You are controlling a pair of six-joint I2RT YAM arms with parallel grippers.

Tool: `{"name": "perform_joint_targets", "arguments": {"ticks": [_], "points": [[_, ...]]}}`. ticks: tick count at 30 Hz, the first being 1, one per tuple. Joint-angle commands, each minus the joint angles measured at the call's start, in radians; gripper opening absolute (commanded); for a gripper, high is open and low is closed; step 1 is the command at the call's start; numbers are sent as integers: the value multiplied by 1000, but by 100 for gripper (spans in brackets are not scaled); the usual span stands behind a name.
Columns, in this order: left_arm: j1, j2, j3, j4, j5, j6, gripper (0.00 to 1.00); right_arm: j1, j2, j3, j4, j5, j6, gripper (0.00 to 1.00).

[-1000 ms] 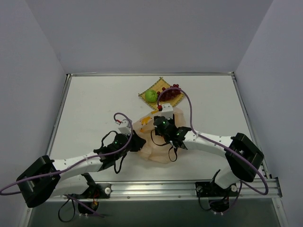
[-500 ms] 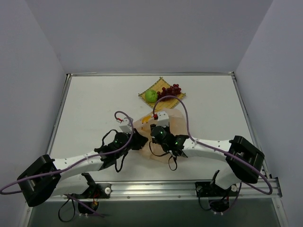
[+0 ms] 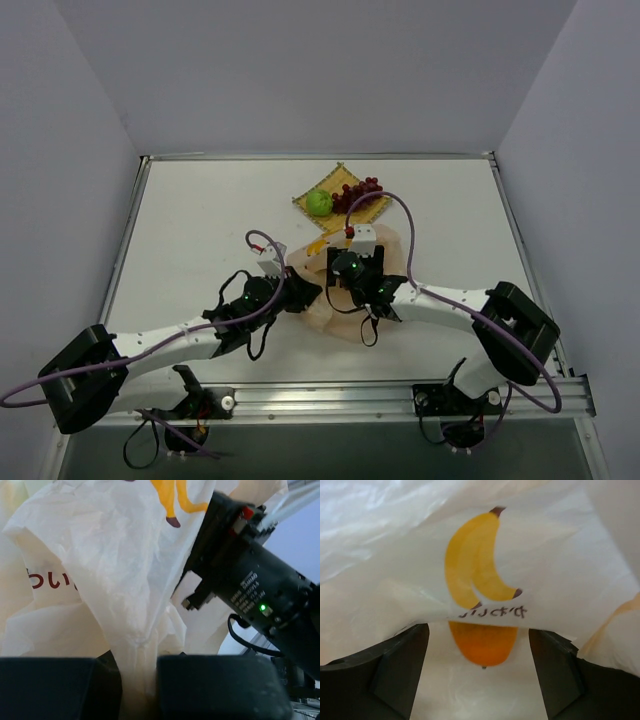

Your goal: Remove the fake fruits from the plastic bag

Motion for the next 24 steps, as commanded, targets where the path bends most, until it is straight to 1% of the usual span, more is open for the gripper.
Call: {"name": "perform_joint_targets", "arguments": {"ticks": [1, 3, 4, 7, 10, 12, 13, 14, 17, 19, 21, 23, 24], "points": [[-6, -12, 24, 16, 6, -7, 2, -26, 50, 71, 40, 41, -30, 77], [-6, -9, 21, 12, 14, -10, 2, -47, 100, 94, 50, 29, -49, 82], [-6, -5, 19, 11, 17, -13, 2, -55, 117, 99, 61, 14, -62, 83], [-7, 4, 1, 15, 18, -23, 2, -97, 188, 116, 106, -37, -84, 83], [-7, 4, -19, 16, 15, -32, 2, -121, 240, 124, 126, -34, -90, 81], [-6, 3, -31, 15, 15, -32, 2, -135, 265, 124, 138, -35, -90, 71], [-7, 4, -34, 10, 14, -32, 2, -137, 266, 121, 152, -40, -90, 64], [-7, 4, -34, 1, 11, -32, 3, -138, 259, 116, 153, -46, -93, 53], [-7, 1, -39, -18, 5, -32, 2, -132, 201, 96, 149, -71, -92, 33], [-7, -12, -37, -28, -6, -29, 2, -115, 156, 82, 123, -104, -92, 33], [-7, -47, -31, -79, -34, -24, 2, -92, 84, 67, 83, -144, -105, 33], [-7, -84, -43, -151, -67, -30, 2, -36, 32, 68, -11, -216, -112, 33], [-7, -130, -53, -174, -93, -33, 2, -6, 13, 67, -44, -235, -113, 33]]}}
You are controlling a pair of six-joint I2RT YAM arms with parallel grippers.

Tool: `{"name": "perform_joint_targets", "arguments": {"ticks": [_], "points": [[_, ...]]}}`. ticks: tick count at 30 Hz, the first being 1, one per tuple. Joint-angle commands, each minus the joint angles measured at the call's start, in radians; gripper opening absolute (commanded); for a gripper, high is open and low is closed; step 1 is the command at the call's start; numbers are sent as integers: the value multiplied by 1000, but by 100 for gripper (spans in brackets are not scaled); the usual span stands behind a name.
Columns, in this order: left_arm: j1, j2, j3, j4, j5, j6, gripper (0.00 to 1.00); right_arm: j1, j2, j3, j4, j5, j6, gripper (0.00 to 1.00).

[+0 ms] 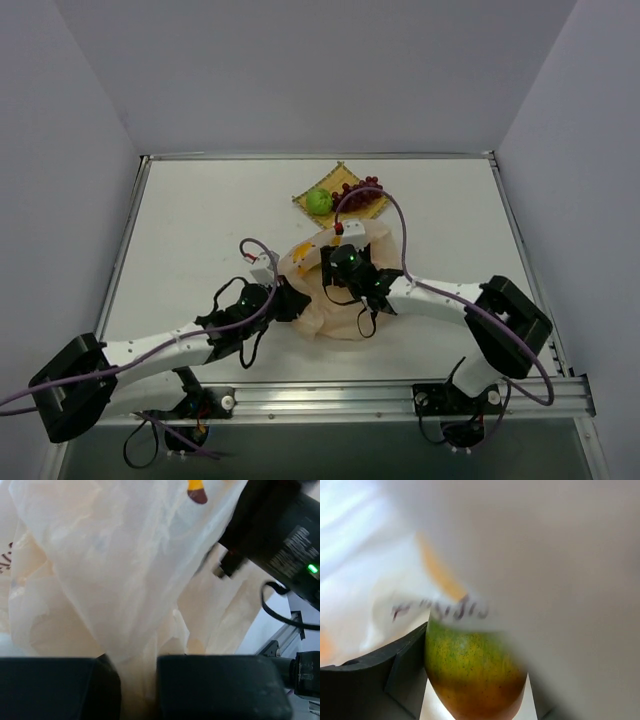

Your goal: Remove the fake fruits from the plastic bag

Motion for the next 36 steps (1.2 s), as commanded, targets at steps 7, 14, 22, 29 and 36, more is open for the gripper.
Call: {"name": "perform_joint_targets", "arguments": {"ticks": [7, 14, 22, 29, 36], "points": [[-5, -342, 36, -532, -261, 67, 2, 305, -281, -26, -246, -184, 78, 31], [1, -517, 91, -759, -333, 113, 2, 329, -408, 85, -215, -234, -6, 30], [10, -469, 100, -777, -355, 77, 2, 222, -436, 291, -34, -385, -120, 27], [69, -410, 117, -789, -329, 82, 2, -145, -333, 325, 177, -699, 18, 26], [164, -414, 102, -783, -257, 85, 2, -260, -142, 343, 134, -478, -80, 29]]}}
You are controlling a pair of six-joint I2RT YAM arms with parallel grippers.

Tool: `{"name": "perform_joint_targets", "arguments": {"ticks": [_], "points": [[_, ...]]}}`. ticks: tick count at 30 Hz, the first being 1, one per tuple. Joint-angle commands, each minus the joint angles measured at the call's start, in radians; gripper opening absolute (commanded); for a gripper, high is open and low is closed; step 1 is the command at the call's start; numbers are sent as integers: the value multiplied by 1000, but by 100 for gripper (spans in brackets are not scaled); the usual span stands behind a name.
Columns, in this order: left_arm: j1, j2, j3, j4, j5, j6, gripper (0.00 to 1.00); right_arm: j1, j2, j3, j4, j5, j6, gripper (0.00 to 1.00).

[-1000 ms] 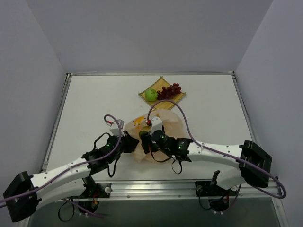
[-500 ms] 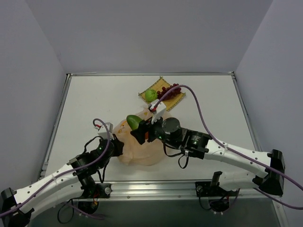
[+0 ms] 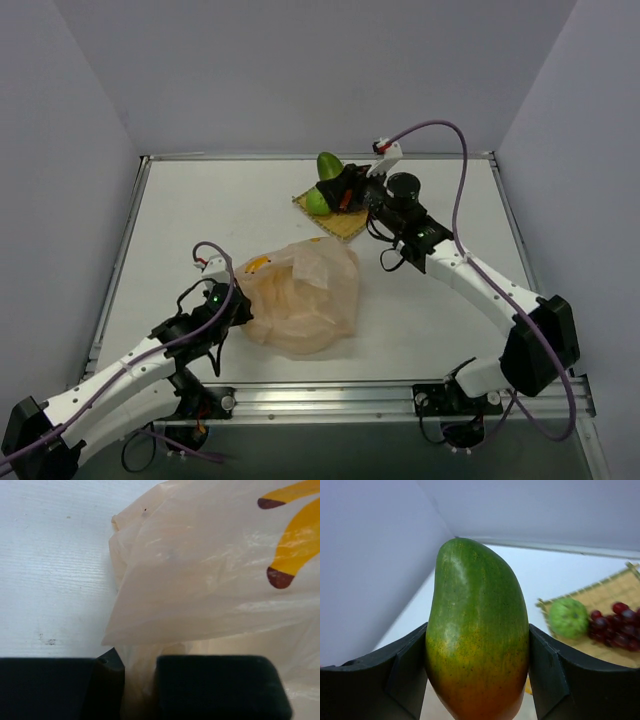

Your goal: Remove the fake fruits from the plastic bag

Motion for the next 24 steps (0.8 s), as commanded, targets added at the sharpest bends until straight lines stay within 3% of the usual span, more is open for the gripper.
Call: {"name": "perform_joint_targets", "arguments": {"ticks": [1, 10, 24], "points": [[22, -29, 38, -14, 25, 9, 2, -14, 152, 62, -43, 135, -119, 29], [42, -38, 73, -63, 5, 43, 2, -60, 468, 144, -54, 123, -307, 29], [47, -29, 70, -40, 16, 44, 3, -85, 665, 271, -161, 185, -456, 30]]}}
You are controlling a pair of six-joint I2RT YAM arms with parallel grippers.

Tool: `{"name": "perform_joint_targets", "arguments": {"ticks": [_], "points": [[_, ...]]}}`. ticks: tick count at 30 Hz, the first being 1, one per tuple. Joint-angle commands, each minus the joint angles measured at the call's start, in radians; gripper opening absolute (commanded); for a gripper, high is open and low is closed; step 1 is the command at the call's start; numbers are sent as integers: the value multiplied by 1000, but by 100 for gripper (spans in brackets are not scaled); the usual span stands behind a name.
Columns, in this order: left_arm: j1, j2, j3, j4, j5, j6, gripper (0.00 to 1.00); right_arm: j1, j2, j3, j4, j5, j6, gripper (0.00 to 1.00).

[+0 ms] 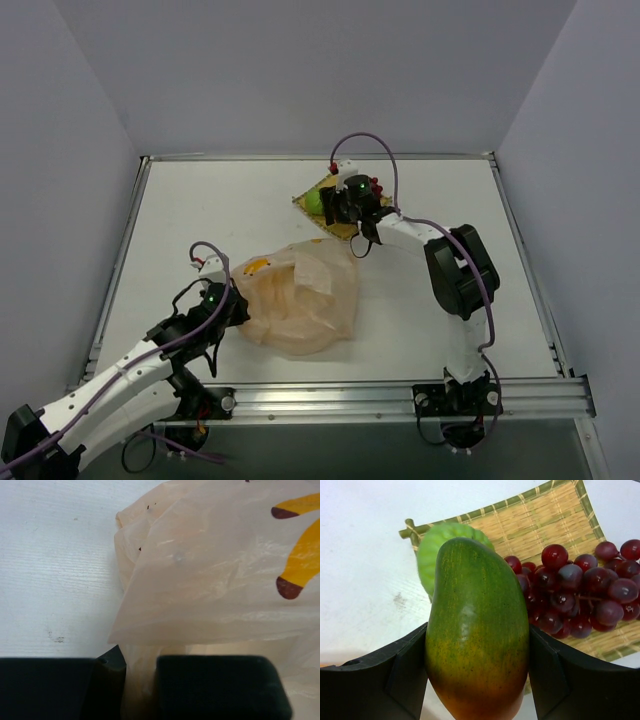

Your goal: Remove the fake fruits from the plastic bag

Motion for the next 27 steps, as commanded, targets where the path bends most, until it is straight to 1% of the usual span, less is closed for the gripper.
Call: {"name": "perform_joint_targets", "arguments": {"ticks": [1, 7, 8, 11, 12, 13, 14, 15, 17, 18, 20, 21, 23, 25, 26, 27], "points": [[8, 6, 60, 2, -7, 21, 2, -12, 61, 70, -58, 29, -86, 31], [10, 8, 65, 13, -8, 35, 2, -18, 89, 92, -92, 46, -138, 33], [10, 11, 63, 18, -1, 33, 2, -21, 90, 92, -100, 74, -155, 34], [10, 18, 62, 29, 7, 33, 2, -30, 89, 86, -104, 93, -176, 47], [8, 22, 60, 35, 10, 33, 2, -32, 87, 83, -103, 104, -182, 60], [10, 23, 60, 39, 13, 33, 2, -32, 87, 81, -101, 113, -179, 67], [10, 25, 59, 45, 16, 32, 2, -35, 85, 83, -103, 115, -178, 71], [10, 29, 59, 56, 24, 30, 2, -35, 84, 80, -100, 109, -176, 77], [10, 34, 57, 62, 31, 24, 2, -33, 76, 75, -97, 101, -166, 82], [10, 34, 57, 67, 38, 23, 3, -33, 61, 70, -92, 73, -161, 85], [10, 31, 57, 68, 41, 20, 2, -33, 38, 47, -80, 52, -141, 88], [10, 28, 56, 71, 42, 20, 2, -33, 9, 40, -78, -1, -132, 91], [10, 19, 56, 79, 53, 20, 2, -33, -26, 14, -83, -34, -100, 92], [8, 14, 52, 90, 62, 21, 2, -33, -98, -14, -72, -81, -68, 92], [10, 11, 51, 94, 68, 21, 2, -32, -124, -55, -55, -94, -43, 92], [8, 9, 46, 108, 74, 21, 2, -27, -188, -77, -49, -100, -8, 92]]}}
